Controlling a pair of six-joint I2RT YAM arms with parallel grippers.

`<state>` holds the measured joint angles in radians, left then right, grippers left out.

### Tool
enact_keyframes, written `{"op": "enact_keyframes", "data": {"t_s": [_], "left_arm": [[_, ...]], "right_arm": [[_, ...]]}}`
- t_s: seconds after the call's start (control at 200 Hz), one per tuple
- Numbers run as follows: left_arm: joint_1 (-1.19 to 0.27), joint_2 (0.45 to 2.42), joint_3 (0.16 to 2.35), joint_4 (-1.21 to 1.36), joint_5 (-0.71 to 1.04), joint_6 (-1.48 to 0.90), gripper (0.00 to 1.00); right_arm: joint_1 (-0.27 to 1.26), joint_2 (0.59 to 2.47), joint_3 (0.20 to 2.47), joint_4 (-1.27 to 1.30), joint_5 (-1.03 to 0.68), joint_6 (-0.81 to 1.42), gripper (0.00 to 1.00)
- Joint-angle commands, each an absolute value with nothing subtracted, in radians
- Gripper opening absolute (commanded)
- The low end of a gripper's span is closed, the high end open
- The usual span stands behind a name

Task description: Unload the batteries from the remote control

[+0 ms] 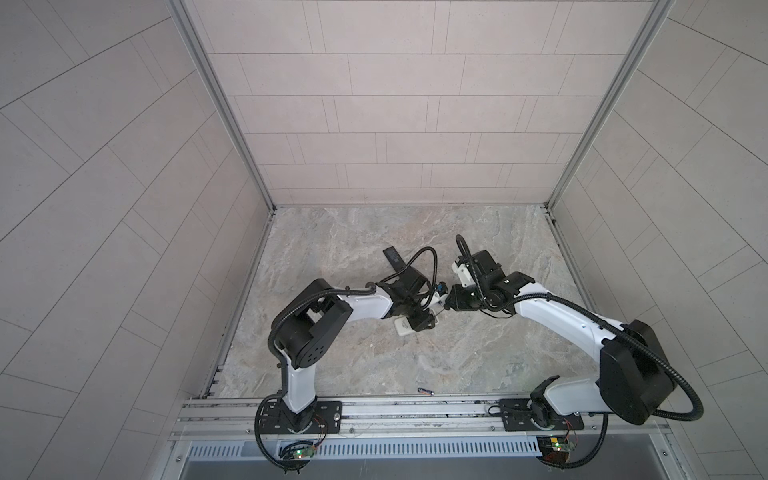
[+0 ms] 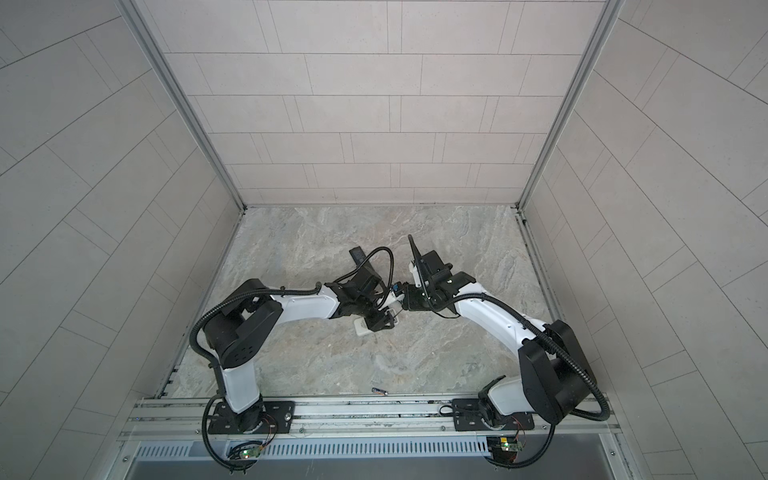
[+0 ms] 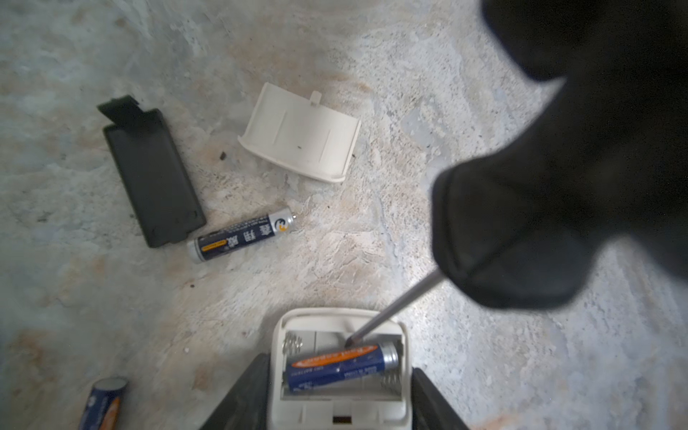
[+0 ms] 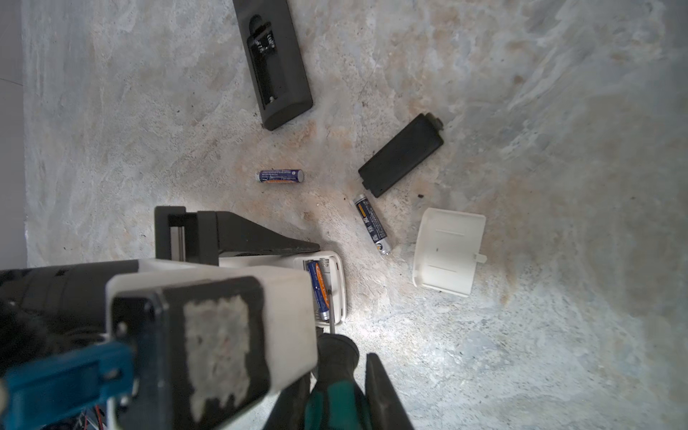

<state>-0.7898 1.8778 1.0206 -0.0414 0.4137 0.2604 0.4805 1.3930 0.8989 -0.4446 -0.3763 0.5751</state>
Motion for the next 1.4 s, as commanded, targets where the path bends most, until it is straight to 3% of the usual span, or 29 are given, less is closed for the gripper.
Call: {"op": "enact_keyframes", "data": {"t_s": [0.0, 0.53, 1.146, 1.396], "left_arm": [[-0.793, 1.899, 0.999, -0.075, 0.411, 0.258, 0.49], [-0.793, 1.899, 1.004, -0.061, 0.411, 0.250, 0.46], [-0.814, 1.798, 0.986, -0.082, 0.207, 0.349, 0.46], [-0.810, 1.827, 1.029, -0.150, 0.269, 0.342, 0.46]], "right_arm": [[0.457, 1.436, 0.815, -0.375, -0.462, 0.662, 0.00], [0.344, 1.478, 0.757, -0.304, -0.648, 0.735, 0.00], [0.323, 1.488, 0.766, -0.278, -0.665, 0.723, 0.00], [0.314, 1.497, 0.792, -0.361, -0.656, 0.668, 0.00]]}}
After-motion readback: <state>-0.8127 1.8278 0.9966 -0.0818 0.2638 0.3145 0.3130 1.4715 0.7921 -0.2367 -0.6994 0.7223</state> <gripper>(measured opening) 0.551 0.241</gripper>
